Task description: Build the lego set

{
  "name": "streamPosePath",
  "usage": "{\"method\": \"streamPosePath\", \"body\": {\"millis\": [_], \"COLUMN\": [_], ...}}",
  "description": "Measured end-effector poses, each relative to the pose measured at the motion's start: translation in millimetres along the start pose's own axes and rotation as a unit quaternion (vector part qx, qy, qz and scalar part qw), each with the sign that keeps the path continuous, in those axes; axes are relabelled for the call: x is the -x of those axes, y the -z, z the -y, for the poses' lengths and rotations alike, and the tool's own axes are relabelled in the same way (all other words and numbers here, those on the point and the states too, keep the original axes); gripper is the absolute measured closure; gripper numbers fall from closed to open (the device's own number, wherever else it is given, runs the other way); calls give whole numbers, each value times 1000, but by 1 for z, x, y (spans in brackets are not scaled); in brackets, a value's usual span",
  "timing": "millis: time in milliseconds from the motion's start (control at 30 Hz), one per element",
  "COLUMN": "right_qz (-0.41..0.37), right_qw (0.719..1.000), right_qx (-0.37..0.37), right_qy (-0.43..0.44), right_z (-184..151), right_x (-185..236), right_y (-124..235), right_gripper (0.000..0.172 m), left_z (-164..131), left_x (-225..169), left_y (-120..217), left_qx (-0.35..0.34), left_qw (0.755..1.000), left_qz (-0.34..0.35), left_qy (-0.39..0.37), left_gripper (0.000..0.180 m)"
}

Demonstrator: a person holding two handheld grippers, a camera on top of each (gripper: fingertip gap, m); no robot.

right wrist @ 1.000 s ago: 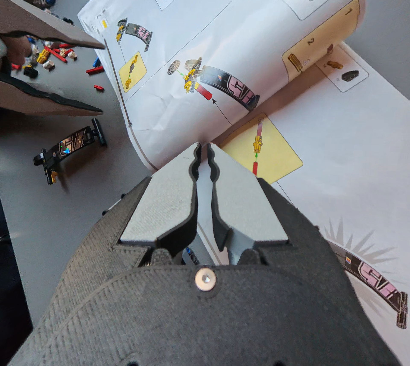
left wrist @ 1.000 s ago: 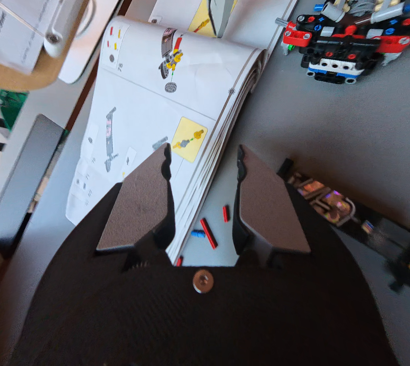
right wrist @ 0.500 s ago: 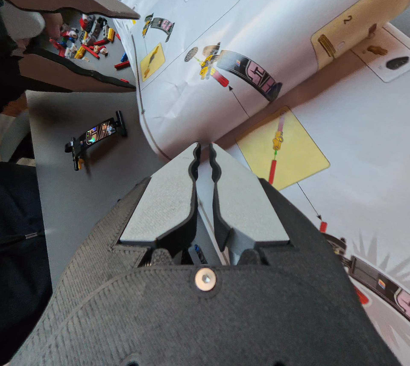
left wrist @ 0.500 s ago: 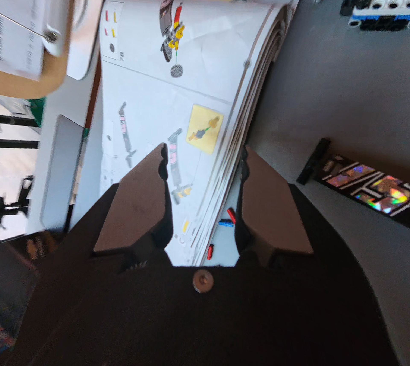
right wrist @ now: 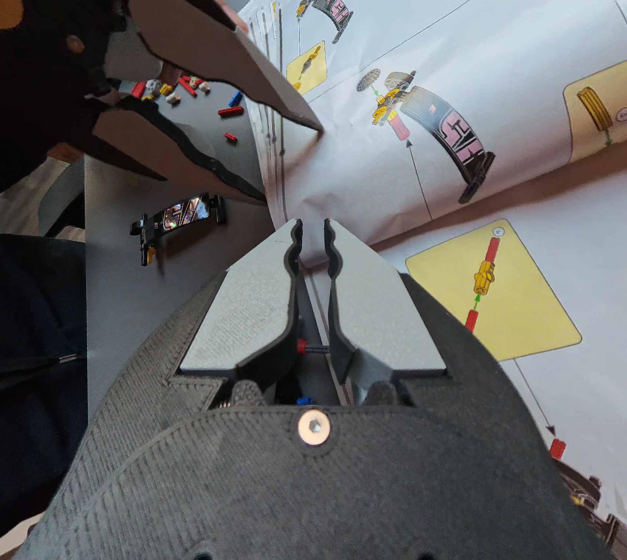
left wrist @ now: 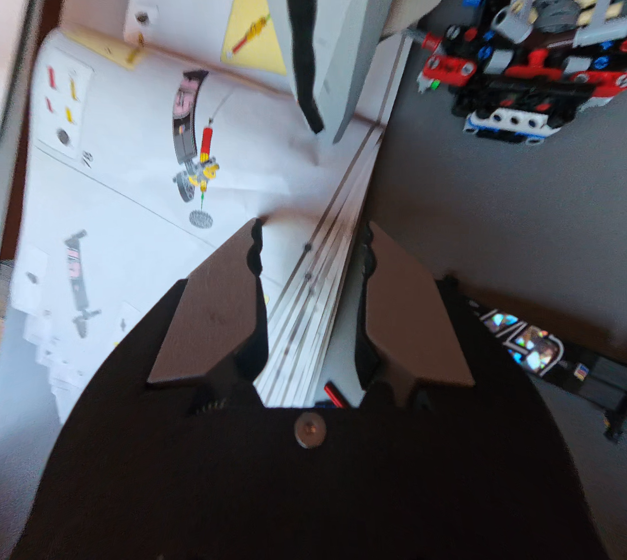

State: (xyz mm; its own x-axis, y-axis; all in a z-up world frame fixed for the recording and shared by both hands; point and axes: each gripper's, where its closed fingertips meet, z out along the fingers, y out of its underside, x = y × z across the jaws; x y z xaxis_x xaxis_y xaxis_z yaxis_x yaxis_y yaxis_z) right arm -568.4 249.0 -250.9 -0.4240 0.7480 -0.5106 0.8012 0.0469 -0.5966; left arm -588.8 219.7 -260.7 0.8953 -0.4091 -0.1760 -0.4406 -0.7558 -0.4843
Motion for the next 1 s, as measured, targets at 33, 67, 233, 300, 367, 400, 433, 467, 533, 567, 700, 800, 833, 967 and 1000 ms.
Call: {"method": "streamPosePath", "body": {"millis": [33, 67, 233, 300, 367, 400, 433, 467, 533, 567, 700, 800, 833, 967, 1000], "right_qz": [4, 12, -7, -36, -72, -89, -100, -102, -96, -92, -93, -95, -95, -102, -105], "right_qw": [1000, 1000, 999, 999, 997, 996, 994, 993, 993, 992, 990, 988, 988, 984, 983], "right_qx": [5, 12, 46, 34, 24, 27, 36, 49, 65, 73, 87, 97, 99, 112, 115], "right_qy": [2, 5, 27, 20, 12, 12, 15, 19, 32, 40, 62, 72, 76, 96, 99], "right_z": [0, 0, -5, 1, 7, 9, 9, 9, 13, 15, 20, 21, 21, 21, 21], "right_x": [0, 2, -3, -17, -37, -47, -54, -58, -59, -58, -57, -56, -56, -55, -55], "right_y": [-1, -1, 14, 27, 34, 34, 32, 27, 17, 13, 11, 10, 9, 10, 11], "right_gripper": [162, 160, 160, 159, 159, 159, 158, 158, 159, 161, 162, 162, 162, 165, 166], "left_z": [-9, -19, -30, -30, -34, -36, -37, -39, -42, -43, -28, 10, 20, 42, 43], "left_x": [2, 3, 0, -6, -7, -8, -8, -9, -11, -12, -10, 0, 7, 27, 30], "left_y": [-2, -5, 0, 2, 5, 6, 7, 8, 11, 12, 21, 30, 29, 5, -3], "left_qx": [15, 32, -20, -39, -38, -38, -37, -32, -15, -5, -12, -75, -79, -44, -30], "left_qw": [1000, 999, 994, 994, 993, 992, 992, 991, 991, 991, 987, 983, 985, 991, 992], "left_qz": [-12, -22, -26, -20, -18, -19, -20, -22, -27, -31, -43, -31, -10, 69, 84], "left_qy": [12, 23, 103, 104, 113, 117, 122, 125, 127, 127, 157, 162, 156, 102, 93], "left_gripper": [123, 120, 130, 143, 148, 150, 150, 150, 148, 147, 140, 137, 138, 141, 146]}}
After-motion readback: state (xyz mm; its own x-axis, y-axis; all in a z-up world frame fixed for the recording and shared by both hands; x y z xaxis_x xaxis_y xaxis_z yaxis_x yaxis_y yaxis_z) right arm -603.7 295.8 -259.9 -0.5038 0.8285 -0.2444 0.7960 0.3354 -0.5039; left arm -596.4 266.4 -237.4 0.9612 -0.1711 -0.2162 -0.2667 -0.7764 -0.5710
